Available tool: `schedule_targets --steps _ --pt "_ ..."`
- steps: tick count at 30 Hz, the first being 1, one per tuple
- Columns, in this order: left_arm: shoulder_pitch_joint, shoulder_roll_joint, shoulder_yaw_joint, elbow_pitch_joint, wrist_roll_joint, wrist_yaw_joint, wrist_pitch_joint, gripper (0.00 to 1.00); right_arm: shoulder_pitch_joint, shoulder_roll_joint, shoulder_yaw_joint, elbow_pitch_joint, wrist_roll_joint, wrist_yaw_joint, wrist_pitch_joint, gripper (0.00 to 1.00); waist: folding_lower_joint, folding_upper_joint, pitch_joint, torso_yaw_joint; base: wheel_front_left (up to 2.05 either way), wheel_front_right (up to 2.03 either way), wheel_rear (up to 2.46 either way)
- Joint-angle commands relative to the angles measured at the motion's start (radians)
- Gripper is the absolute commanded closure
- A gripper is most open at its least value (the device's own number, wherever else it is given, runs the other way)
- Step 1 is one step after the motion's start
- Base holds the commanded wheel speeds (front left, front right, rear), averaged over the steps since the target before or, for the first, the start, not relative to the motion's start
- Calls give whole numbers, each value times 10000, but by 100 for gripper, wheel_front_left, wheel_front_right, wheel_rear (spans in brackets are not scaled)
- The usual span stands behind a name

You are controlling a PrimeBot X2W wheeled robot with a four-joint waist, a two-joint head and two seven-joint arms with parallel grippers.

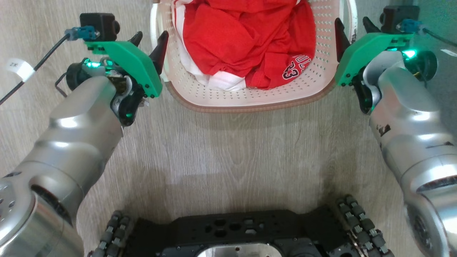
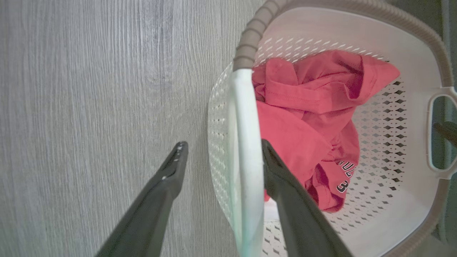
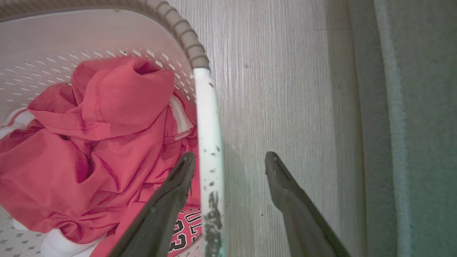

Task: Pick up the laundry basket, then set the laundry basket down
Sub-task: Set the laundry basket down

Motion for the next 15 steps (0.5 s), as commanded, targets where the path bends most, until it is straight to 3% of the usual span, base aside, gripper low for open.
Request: schedule_targets --steps 1,10,15 --pt "119 303 43 -101 -105 10 -143 0 695 120 225 -160 170 -86 -31 0 0 -1 -87 10 0 0 0" --pt "202 336 114 119 316 10 -556 0 984 120 262 -660 245 -86 -231 0 0 -1 -1059 10 0 0 0" --pt "183 573 1916 -369 1732 61 -568 0 1755 114 -872 -2360 -803 -86 -239 0 0 -1 -1765 109 0 0 0"
